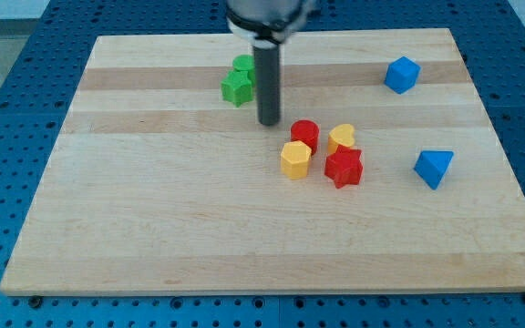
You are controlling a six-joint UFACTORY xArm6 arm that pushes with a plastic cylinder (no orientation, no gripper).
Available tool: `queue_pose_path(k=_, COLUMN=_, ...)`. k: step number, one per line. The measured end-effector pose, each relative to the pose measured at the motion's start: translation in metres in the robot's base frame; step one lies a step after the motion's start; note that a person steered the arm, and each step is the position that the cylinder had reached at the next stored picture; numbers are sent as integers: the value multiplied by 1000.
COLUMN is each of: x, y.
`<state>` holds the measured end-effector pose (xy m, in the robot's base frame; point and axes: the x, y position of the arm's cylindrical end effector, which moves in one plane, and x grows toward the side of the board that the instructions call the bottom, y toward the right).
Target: Push the group of the blocks to the bottom right
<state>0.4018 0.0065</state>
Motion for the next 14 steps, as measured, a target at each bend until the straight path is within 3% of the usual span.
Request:
queue_pose_path(k=2, x=59, y=48)
queue_pose_path(k=4, x=61, y=61)
queue_pose_path(k=7, x=49, y=-22)
queue_pose_path(k=8, x=68, y=-43)
queue_pose_path(k=14, x=78, y=37)
